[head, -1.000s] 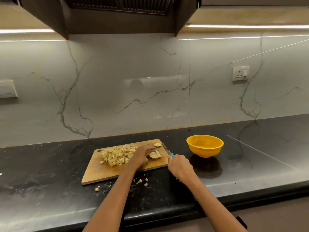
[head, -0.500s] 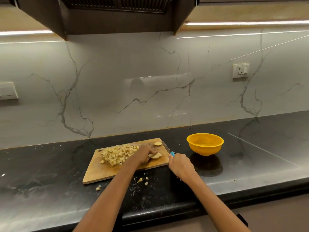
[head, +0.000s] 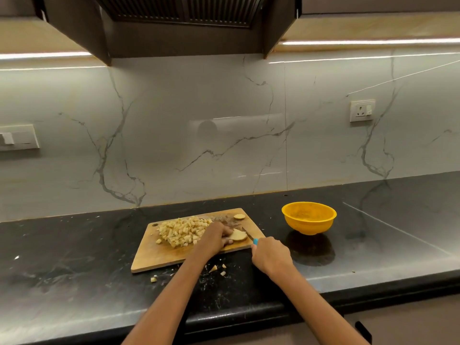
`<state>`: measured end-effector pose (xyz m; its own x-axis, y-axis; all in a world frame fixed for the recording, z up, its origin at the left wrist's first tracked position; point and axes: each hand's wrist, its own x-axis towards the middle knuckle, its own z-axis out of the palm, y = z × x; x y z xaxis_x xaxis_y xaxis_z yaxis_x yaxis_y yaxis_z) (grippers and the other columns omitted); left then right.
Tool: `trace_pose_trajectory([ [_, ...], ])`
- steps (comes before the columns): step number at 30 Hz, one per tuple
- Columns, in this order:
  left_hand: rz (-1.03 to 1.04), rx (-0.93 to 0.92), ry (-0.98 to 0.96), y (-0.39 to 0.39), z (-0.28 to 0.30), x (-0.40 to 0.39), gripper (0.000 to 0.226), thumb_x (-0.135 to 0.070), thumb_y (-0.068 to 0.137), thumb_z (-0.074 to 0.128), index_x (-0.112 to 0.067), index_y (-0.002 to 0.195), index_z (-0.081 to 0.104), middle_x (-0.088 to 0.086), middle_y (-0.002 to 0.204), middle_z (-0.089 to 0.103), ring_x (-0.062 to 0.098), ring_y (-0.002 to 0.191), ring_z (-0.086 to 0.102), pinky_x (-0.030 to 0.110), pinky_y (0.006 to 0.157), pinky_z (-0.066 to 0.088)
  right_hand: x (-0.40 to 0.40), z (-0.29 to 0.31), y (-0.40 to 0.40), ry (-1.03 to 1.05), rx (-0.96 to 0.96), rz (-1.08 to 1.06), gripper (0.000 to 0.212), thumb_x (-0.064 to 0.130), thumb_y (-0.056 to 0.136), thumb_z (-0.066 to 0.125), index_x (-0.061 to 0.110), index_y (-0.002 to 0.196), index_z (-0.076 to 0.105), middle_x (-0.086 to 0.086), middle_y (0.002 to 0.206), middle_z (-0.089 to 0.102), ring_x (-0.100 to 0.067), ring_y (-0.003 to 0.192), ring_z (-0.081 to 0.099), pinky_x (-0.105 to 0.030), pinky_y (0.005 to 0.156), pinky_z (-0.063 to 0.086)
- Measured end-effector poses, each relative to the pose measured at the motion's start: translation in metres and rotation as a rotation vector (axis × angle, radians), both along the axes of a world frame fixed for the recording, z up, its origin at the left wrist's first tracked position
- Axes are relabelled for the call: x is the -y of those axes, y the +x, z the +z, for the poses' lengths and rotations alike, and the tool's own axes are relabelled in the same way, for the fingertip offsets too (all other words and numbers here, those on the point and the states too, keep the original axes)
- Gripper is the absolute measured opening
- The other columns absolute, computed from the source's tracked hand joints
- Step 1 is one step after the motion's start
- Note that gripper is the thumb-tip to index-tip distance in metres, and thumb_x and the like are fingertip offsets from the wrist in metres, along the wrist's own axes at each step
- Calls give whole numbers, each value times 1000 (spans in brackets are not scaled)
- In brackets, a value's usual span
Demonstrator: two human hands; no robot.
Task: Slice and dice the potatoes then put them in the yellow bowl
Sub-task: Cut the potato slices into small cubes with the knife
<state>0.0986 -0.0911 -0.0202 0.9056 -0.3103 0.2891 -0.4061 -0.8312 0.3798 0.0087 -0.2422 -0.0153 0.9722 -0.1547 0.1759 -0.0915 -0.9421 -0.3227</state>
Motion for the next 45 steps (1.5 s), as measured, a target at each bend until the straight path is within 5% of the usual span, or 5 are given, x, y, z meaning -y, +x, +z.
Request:
trace_pose_trajectory([
  [10, -155, -204, 143, 10, 19, 8, 54, -16, 89, 61, -14, 139, 42, 4, 147, 37, 23, 132, 37, 32, 110, 28, 5, -2, 4, -11, 41, -68, 39, 36, 101, 39, 8, 120, 58, -6, 111, 63, -19, 99, 63, -27, 72, 46],
  [18, -102, -67, 202, 10, 7, 18, 22, -14, 92, 55, 2, 103, 65, 11, 138, 48, 22, 122, 47, 30, 103, 36, 5, 3, 5, 24, 5, -42, 37, 34, 100, 42, 7, 117, 59, -6, 106, 64, -18, 93, 64, -25, 67, 45],
  [25, 29, 81, 64, 1, -11, 20, 45, -21, 94, 54, -8, 136, 46, 11, 139, 44, 24, 125, 44, 28, 101, 35, 5, 0, -7, -2, 0, -46, 40, 38, 100, 39, 8, 119, 58, -6, 109, 63, -18, 96, 64, -28, 77, 52],
  [36, 96, 72, -170, 3, -17, 22, 34, -17, 89, 61, -2, 119, 61, 12, 122, 61, 23, 115, 54, 28, 93, 38, -9, 8, 1, -38, -55, 19, 29, 17, 97, 43, 6, 116, 60, -10, 114, 64, -24, 103, 63, -32, 83, 51],
  [45, 64, 93, -168, 2, -17, 19, 17, -20, 90, 60, -5, 92, 67, 8, 98, 64, 15, 90, 54, 22, 79, 38, -3, 4, -7, 148, -57, 1, 44, 37, 102, 33, 3, 118, 55, -11, 108, 63, -22, 95, 66, -32, 80, 56],
])
